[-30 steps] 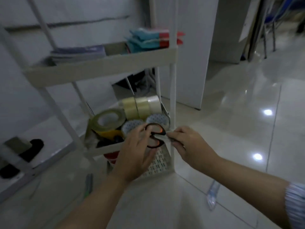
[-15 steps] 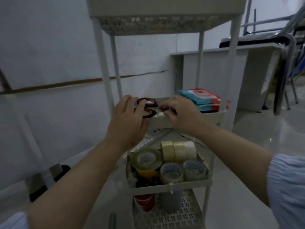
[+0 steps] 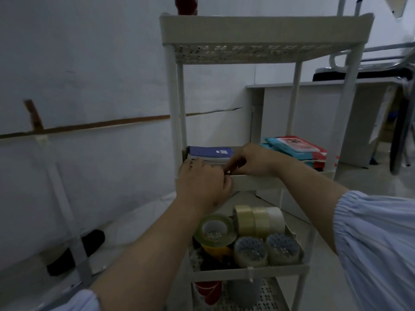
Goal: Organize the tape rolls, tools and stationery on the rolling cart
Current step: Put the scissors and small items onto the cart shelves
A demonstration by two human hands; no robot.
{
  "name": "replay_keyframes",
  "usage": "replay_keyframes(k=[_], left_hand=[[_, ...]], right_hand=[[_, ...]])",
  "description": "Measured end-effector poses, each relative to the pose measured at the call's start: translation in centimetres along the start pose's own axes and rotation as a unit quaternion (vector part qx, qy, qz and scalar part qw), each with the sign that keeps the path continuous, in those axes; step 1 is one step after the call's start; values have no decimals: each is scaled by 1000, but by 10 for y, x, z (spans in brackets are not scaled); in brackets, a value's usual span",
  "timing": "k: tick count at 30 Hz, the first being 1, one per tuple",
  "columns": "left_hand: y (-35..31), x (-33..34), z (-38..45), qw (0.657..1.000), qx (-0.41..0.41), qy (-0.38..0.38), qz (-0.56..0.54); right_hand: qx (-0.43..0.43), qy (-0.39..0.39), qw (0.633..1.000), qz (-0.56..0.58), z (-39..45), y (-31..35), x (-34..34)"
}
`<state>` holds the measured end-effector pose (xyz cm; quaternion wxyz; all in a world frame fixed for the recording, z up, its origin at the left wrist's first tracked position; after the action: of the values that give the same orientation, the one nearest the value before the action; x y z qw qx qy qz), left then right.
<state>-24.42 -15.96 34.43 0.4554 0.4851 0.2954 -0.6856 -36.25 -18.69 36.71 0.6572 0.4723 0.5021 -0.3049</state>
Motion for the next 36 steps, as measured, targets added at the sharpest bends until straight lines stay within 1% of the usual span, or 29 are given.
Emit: replay_keyframes(k=[5, 9, 12, 15, 18, 21, 23, 26, 28, 29, 31, 33, 34, 36], left_hand=[[-3, 2, -5, 999, 6, -51, -1], [-3, 1, -5, 998, 17, -65, 2], [-2, 4, -4, 996, 23, -81, -13], [-6, 5, -10, 988, 53, -137, -39], [-19, 8, -22, 969, 106, -214, -67], [-36, 19, -39, 946, 159, -254, -123], [-43, 34, -50, 936, 178, -266, -146], [-51, 64, -66, 934, 198, -243, -172], [-53, 87, -79, 934, 230, -219, -165], [-53, 100, -86, 934, 257, -200, -149], [-46, 125, -103, 929, 321, -147, -108], [-28, 144, -120, 923, 364, -98, -80], [-16, 150, -127, 923, 370, -80, -73], [11, 161, -138, 933, 351, -48, -59]], right_hand=[[7, 17, 1000, -16, 0, 0, 0], [3, 24, 1000, -17, -3, -1, -2], [-9, 15, 1000, -2, -8, -3, -5], [-37, -44, 998, -2, -14, 0, -9], [-61, -146, 986, 46, -34, 3, -16], [-95, -232, 965, 75, -67, 0, -18], [-102, -264, 955, 84, -87, -6, -7], [-108, -292, 941, 132, -108, -17, 21], [-108, -298, 936, 153, -115, -21, 44], [-106, -285, 940, 155, -116, -22, 57], [-105, -228, 954, 162, -111, -22, 90], [-98, -174, 964, 174, -103, -21, 125], [-92, -152, 967, 182, -98, -18, 141], [-89, -110, 970, 199, -88, -10, 174]])
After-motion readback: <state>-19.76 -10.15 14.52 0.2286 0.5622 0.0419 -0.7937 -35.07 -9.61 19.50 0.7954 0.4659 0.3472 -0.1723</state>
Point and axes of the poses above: each hand's wrist, its own z-axis towards the middle knuckle, its own x-axis out of the palm, y = z × x, the point moved 5 cm from there along z, towards the middle knuckle, and after that the axes turned 7 degrees about y, right-handed, at the moved point
